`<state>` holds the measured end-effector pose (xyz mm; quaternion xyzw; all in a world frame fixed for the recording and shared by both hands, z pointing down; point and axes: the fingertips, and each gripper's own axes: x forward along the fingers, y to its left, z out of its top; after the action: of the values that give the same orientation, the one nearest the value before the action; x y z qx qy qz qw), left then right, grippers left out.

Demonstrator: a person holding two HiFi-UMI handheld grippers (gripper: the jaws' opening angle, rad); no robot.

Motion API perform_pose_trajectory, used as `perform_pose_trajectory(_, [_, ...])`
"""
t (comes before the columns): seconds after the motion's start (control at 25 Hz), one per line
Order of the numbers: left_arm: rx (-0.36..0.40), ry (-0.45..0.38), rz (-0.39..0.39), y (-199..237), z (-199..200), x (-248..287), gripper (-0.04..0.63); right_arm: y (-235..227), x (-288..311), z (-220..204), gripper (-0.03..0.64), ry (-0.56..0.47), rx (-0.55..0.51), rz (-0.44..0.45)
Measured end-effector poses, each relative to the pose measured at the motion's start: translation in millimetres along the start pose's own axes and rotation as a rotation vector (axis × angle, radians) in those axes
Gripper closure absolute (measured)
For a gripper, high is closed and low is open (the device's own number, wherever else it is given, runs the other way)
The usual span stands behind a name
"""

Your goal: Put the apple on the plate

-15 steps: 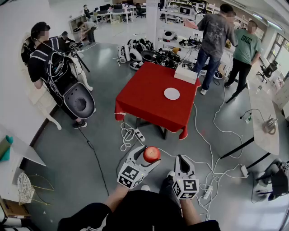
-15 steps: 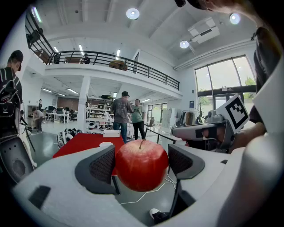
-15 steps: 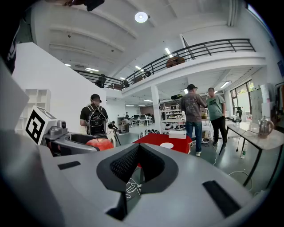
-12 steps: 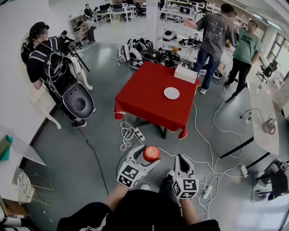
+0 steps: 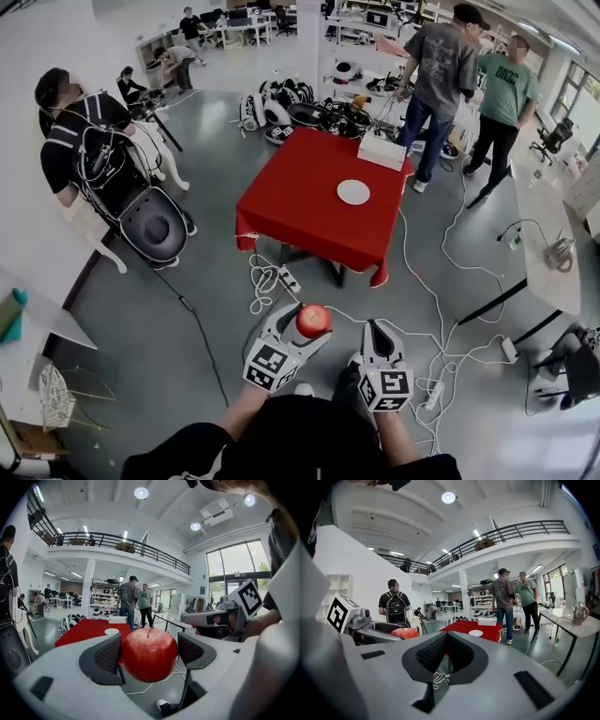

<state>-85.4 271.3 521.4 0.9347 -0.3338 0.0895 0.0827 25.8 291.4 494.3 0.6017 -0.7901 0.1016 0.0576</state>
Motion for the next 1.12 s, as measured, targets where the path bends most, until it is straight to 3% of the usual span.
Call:
perform_pose_trajectory(0.2, [-0.002, 0.003, 0.000, 2.8, -2.0, 1.7, 0.218, -0.8, 0.8, 3.7, 0.606, -0.035, 0.025, 0.013])
perform_pose_trajectory(1.12, [-0.024, 0.007, 0.000, 4.4, -8.4, 0.1, 0.216, 0.5, 0.0, -2.7, 0.606, -0.008, 0.037, 0.003])
